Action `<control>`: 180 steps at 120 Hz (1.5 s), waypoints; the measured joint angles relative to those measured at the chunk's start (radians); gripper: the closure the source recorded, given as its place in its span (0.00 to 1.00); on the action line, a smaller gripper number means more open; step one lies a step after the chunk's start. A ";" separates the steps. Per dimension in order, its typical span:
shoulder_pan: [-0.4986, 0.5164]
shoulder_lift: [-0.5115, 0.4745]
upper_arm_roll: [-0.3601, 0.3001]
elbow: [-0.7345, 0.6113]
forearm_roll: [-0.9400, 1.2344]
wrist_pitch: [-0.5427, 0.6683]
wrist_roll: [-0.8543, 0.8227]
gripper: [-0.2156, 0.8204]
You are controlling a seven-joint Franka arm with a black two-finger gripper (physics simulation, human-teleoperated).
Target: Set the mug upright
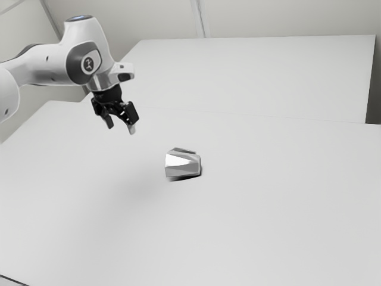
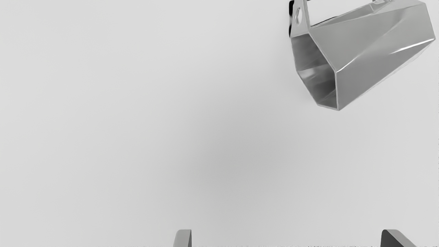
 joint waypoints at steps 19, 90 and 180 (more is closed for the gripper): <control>-0.002 -0.009 0.018 -0.057 -0.057 0.017 -0.002 0.21; 0.010 0.235 0.071 -0.127 -0.749 0.076 0.207 0.21; 0.012 0.369 0.086 -0.032 -0.976 0.100 0.344 0.21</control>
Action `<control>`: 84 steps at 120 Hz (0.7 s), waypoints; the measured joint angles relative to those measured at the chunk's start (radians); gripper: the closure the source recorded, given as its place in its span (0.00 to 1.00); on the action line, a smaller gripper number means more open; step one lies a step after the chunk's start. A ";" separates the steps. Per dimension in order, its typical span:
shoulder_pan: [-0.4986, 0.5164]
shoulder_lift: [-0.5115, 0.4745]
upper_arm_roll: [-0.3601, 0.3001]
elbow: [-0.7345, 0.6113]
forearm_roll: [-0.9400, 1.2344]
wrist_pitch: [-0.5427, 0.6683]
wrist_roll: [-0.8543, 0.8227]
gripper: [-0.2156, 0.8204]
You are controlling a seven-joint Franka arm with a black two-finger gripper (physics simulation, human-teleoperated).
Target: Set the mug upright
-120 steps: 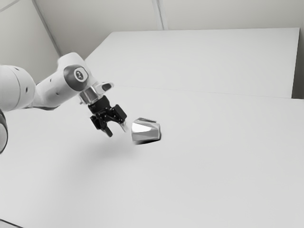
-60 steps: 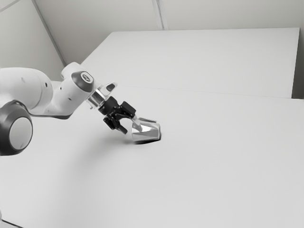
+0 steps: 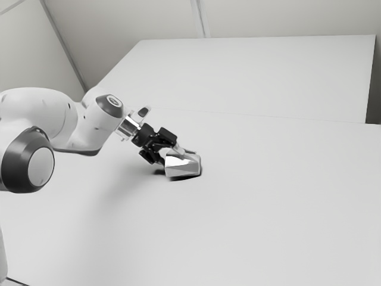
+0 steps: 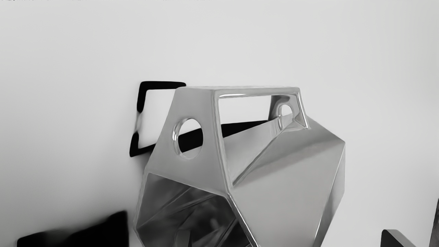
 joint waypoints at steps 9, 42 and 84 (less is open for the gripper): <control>0.000 -0.001 0.000 -0.006 -0.027 0.004 0.005 0.21; -0.001 -0.006 0.000 -0.033 -0.096 0.018 0.014 0.33; -0.008 -0.011 -0.008 -0.027 -0.127 0.022 0.017 0.44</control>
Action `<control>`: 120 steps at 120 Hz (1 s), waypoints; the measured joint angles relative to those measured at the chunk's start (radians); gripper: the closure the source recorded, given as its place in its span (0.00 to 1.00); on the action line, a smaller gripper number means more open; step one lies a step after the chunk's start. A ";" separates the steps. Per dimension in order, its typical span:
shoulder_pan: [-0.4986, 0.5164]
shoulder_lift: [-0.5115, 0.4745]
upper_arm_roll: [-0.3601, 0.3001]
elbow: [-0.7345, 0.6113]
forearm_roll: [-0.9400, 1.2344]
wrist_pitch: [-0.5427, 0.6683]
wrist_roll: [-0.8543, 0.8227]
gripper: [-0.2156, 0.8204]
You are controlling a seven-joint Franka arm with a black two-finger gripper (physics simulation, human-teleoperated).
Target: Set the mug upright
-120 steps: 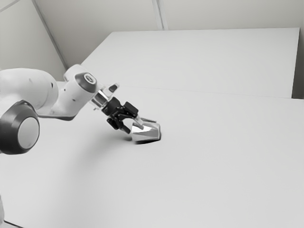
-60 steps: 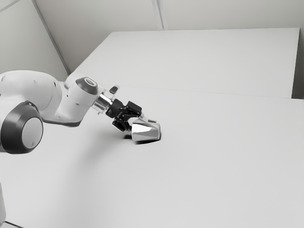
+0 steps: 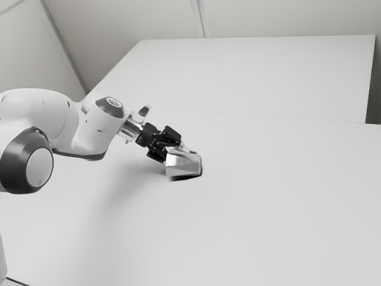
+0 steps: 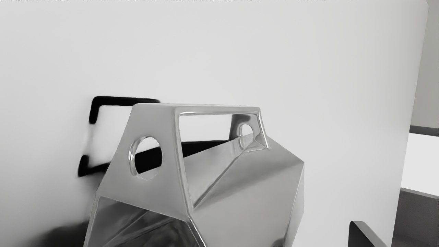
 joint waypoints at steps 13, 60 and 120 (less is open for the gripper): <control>-0.002 -0.001 -0.001 0.001 -0.008 0.000 0.001 0.55; -0.005 -0.026 -0.018 0.006 -0.042 -0.007 0.003 0.92; -0.096 -0.219 -0.015 -0.112 0.304 0.156 -0.192 0.95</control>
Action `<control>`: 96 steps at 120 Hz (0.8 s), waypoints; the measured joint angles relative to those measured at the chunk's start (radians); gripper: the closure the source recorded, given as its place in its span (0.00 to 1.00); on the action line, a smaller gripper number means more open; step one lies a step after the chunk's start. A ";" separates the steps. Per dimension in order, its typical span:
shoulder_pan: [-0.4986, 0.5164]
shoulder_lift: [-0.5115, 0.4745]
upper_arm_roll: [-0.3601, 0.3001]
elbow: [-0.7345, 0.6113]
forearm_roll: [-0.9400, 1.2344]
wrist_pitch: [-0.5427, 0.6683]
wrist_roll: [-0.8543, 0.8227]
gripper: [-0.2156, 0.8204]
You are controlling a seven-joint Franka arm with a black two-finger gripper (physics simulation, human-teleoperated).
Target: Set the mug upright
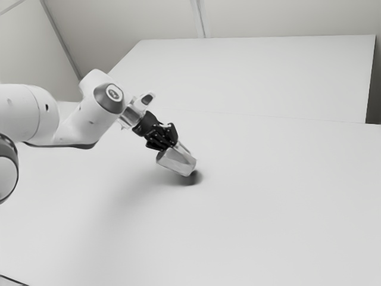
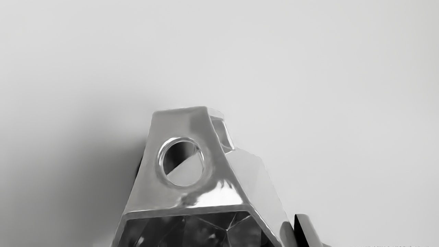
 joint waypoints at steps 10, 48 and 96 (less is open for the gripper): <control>-0.026 -0.026 0.001 -0.018 0.142 0.035 -0.098 0.95; -0.104 -0.109 0.011 -0.104 0.424 0.058 -0.480 0.95; -0.180 -0.142 0.042 -0.149 0.658 0.050 -0.853 0.95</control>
